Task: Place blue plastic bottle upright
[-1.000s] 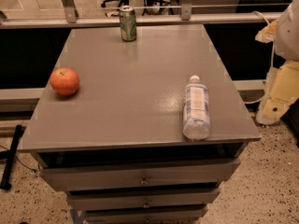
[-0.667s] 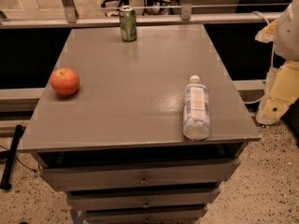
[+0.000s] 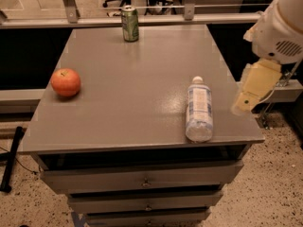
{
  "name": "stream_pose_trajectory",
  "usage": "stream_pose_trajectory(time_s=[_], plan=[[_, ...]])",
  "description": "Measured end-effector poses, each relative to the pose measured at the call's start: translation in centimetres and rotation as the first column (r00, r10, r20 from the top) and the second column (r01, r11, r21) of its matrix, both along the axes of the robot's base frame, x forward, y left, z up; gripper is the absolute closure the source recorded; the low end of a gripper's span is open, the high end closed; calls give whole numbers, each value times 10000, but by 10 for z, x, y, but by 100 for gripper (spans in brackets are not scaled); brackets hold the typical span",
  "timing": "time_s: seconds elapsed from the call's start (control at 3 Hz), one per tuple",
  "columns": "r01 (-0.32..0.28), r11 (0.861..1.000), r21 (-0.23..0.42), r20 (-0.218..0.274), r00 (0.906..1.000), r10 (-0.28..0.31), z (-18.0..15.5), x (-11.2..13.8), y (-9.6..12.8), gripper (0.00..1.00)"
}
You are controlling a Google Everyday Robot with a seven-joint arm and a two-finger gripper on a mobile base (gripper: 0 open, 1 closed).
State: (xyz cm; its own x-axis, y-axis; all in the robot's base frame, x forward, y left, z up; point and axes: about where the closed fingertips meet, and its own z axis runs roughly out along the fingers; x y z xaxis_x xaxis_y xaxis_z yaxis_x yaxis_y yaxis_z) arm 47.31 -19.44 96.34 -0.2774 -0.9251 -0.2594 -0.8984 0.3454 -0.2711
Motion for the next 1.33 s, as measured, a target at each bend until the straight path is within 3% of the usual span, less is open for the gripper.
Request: stream_pose_trajectory(time_s=[0.33, 0.67, 1.0, 1.33], plan=[[1318, 9898, 537, -5, 9913, -1319, -18, 35, 8, 0], [2997, 9464, 1201, -38, 9535, -3015, -36, 67, 2, 0], [4445, 8792, 1717, 74, 8918, -4523, -48, 83, 0, 0], [5479, 8132, 1963, 11, 8292, -5589, -63, 90, 10, 0]])
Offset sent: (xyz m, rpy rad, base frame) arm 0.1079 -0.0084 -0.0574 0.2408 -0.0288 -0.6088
